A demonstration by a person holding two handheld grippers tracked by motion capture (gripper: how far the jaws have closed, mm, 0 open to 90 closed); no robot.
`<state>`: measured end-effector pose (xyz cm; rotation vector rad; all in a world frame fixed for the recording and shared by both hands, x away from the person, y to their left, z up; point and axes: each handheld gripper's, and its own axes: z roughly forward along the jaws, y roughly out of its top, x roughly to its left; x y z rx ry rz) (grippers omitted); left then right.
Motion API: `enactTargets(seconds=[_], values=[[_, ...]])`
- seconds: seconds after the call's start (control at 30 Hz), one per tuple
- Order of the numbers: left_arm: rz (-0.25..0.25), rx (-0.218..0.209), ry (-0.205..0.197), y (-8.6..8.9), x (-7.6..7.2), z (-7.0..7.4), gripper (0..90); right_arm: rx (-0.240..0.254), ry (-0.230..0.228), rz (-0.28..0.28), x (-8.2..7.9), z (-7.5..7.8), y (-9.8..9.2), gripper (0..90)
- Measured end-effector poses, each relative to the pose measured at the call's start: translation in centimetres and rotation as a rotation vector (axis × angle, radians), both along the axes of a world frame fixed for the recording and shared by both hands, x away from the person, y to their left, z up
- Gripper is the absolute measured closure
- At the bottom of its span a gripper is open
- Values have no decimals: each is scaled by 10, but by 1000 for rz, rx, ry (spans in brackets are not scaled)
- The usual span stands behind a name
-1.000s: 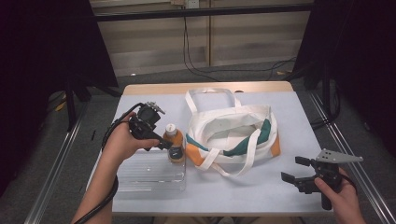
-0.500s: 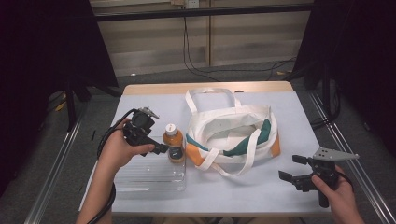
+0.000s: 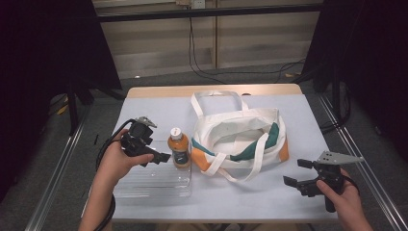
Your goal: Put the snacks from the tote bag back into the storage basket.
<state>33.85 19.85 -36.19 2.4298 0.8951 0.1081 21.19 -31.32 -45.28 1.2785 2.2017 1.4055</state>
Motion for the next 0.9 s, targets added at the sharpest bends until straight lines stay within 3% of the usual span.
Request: enactTargets(seconds=[0.27,0.3,0.33,0.4,0.9], values=[[11,-25,2,4,-1,-12,67,-4,-4,6,0,0,1,55],[35,-51,0,3,-3,-14,67,-6,-4,6,0,0,1,55],[2,-20,1,6,-1,-13,67,-7,-5,6,0,0,1,55],[5,-20,-5,7,-2,-15,66,-8,-5,6,0,0,1,55],[29,-52,14,18,-6,-29,65,-13,-2,9,1,-1,1,55]])
